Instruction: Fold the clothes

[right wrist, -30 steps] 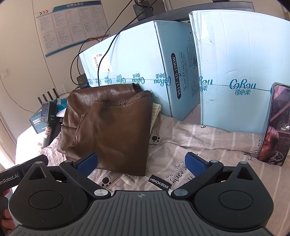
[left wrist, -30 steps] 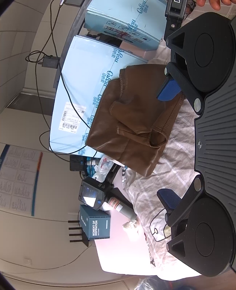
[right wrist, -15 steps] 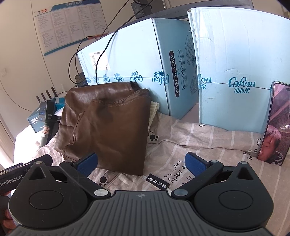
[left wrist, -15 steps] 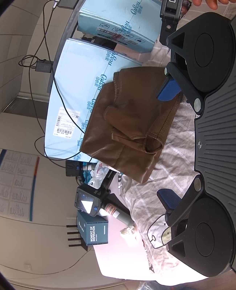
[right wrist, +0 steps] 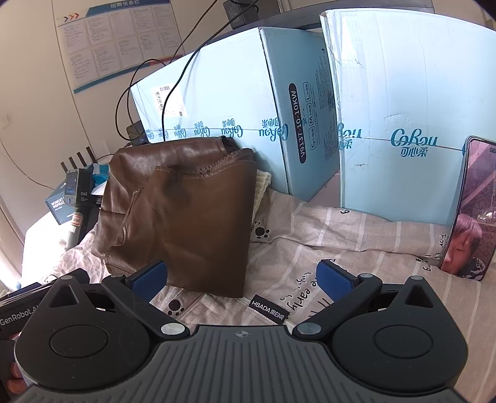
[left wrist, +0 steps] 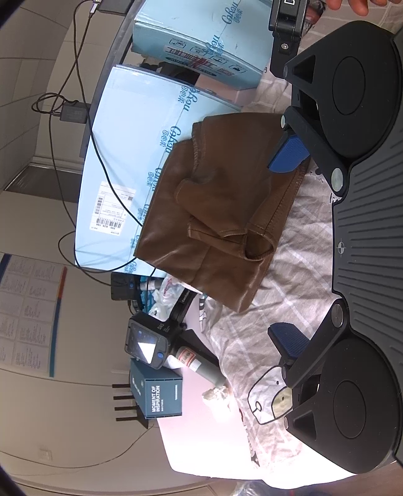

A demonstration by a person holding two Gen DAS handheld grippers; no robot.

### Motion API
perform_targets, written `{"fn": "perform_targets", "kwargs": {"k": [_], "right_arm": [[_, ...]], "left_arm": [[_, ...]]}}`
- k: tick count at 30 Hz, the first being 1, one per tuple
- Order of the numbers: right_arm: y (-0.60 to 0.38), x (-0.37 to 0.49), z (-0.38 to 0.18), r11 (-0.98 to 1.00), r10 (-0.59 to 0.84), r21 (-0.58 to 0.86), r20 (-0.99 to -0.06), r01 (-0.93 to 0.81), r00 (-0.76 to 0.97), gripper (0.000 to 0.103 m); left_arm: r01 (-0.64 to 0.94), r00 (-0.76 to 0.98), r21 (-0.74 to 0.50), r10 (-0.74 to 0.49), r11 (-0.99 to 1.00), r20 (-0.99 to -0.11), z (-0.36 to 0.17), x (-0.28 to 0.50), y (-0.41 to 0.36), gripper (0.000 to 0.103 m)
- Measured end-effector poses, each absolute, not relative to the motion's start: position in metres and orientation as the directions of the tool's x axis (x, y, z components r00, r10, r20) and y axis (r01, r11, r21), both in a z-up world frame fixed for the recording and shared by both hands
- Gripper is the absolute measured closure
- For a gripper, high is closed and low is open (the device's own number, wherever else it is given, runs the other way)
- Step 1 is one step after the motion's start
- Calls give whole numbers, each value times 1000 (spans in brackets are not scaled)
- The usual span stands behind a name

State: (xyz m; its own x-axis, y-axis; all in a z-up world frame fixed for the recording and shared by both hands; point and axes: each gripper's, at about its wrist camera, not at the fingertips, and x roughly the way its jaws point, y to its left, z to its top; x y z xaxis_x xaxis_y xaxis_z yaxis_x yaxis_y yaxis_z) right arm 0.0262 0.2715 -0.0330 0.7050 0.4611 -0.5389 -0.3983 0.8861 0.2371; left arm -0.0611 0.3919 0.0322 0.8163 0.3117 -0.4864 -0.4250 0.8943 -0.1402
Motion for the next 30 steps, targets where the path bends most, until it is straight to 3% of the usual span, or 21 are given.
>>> {"fn": "perform_targets", "kwargs": {"k": [30], "right_arm": [[272, 27, -34, 886, 461, 240, -547, -397, 699, 0]], "left_arm": [[-366, 838, -124, 268, 922, -476, 31, -58, 380, 0]]}}
